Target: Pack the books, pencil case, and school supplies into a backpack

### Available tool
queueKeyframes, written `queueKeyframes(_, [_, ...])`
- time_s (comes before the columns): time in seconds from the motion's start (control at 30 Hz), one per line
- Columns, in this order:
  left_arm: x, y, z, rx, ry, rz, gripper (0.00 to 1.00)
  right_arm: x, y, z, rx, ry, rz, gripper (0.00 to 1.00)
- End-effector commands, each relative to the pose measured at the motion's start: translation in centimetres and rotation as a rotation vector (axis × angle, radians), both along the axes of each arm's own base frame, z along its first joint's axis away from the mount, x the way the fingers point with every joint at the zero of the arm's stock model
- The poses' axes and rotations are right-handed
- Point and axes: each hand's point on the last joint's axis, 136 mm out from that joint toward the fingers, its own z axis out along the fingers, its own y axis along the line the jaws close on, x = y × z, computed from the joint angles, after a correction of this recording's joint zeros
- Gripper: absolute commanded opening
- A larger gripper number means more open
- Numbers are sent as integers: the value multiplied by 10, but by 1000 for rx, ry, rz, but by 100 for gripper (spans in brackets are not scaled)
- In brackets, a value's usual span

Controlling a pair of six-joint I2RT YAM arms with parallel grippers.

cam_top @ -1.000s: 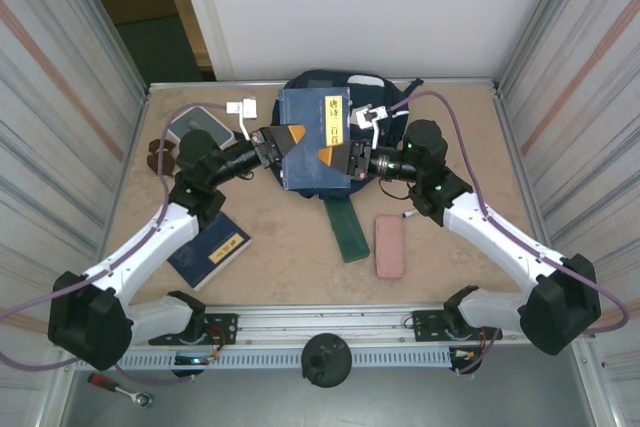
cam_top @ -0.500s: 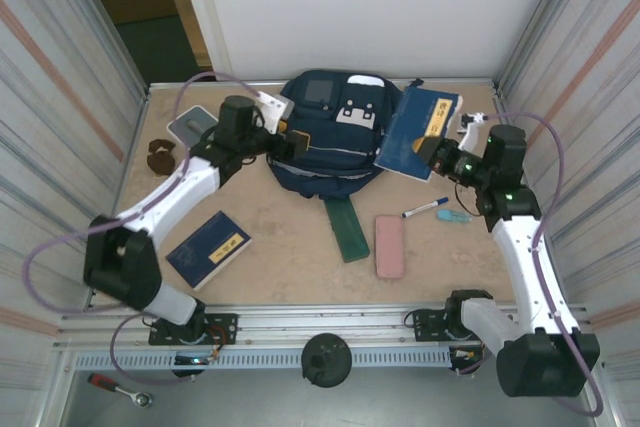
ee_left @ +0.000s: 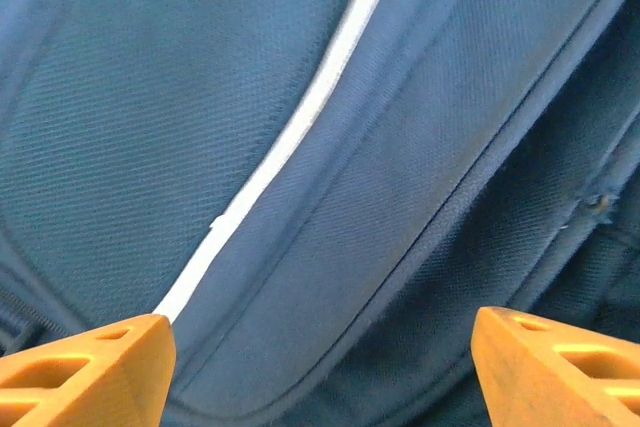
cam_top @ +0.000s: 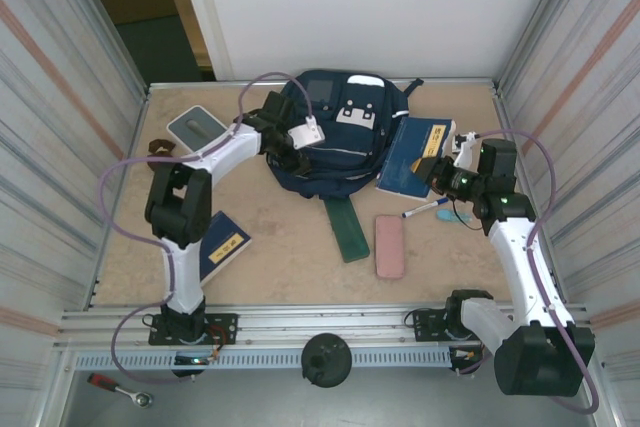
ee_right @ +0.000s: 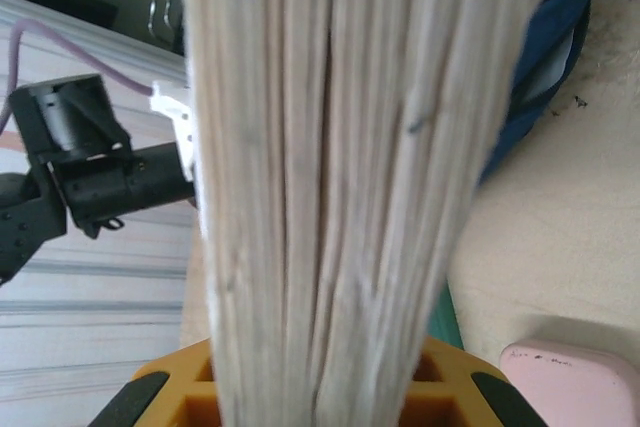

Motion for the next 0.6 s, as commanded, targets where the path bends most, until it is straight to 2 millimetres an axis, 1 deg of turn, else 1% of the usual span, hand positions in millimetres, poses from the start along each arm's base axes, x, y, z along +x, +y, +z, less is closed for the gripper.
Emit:
queueKeyframes(0.0, [-2, -1, -12, 120, -5, -140, 78, -3, 3, 7, -6, -37, 24, 0])
queueKeyframes(0.13, [-10, -17, -8, 60, 12, -211, 80, -5, 3, 0, -21, -34, 15, 0])
queueKeyframes(0.17, [-8, -20, -21, 73, 16, -220, 81, -5, 2, -2, -21, -28, 13, 0])
queueKeyframes(0.2, [-4, -22, -26, 91, 1, -221, 81, -6, 3, -4, -17, -23, 16, 0])
queueKeyframes(0.27, [5, -26, -32, 127, -37, -226, 80, -7, 5, -6, -13, -19, 18, 0])
queueKeyframes(0.33, [12, -32, -34, 139, -58, -230, 77, -8, 6, -8, -15, -17, 17, 0])
queueKeyframes(0.4, [15, -40, -33, 123, -62, -233, 71, -9, 7, -9, -18, -14, 20, 0])
queueKeyframes(0.43, [16, -44, -32, 110, -59, -231, 66, -10, 7, -10, -18, -11, 23, 0])
queueKeyframes(0.5, [17, -48, -26, 80, -58, -221, 55, -11, 9, -13, -21, -2, 30, 0])
queueKeyframes(0.57, [15, -53, -14, 30, -60, -202, 42, -12, 9, -17, -33, 6, 32, 0])
